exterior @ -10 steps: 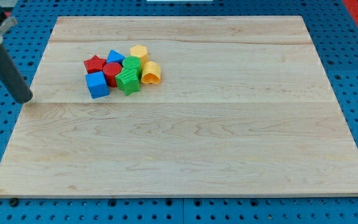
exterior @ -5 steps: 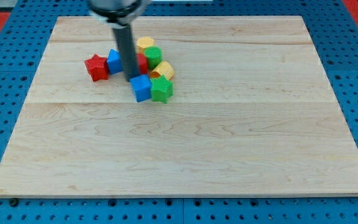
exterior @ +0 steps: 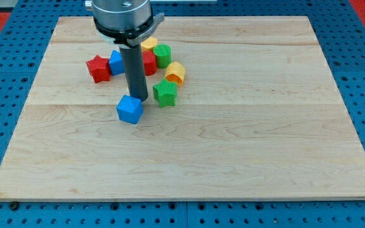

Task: Separate the blue cube green star from the group of the blocks

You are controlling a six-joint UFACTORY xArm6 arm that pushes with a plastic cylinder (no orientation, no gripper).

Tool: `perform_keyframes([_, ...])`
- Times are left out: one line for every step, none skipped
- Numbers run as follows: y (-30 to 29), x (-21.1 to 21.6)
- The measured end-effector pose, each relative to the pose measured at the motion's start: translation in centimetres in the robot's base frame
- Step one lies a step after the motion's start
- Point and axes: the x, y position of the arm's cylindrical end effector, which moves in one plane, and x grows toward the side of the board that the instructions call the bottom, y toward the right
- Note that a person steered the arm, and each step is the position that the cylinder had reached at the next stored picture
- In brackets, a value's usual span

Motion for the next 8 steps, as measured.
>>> perform_keyframes([0.5,-4.2])
perform_keyframes([5.5,-4.3])
perform_keyframes([7.2,-3.0])
perform_keyframes([8.4,-1.9])
perform_keyframes([9.2,-1.9])
perform_keyframes([12.7,-1.1])
perform_keyframes([11.6,1.9])
perform_keyframes([8.9,2.0])
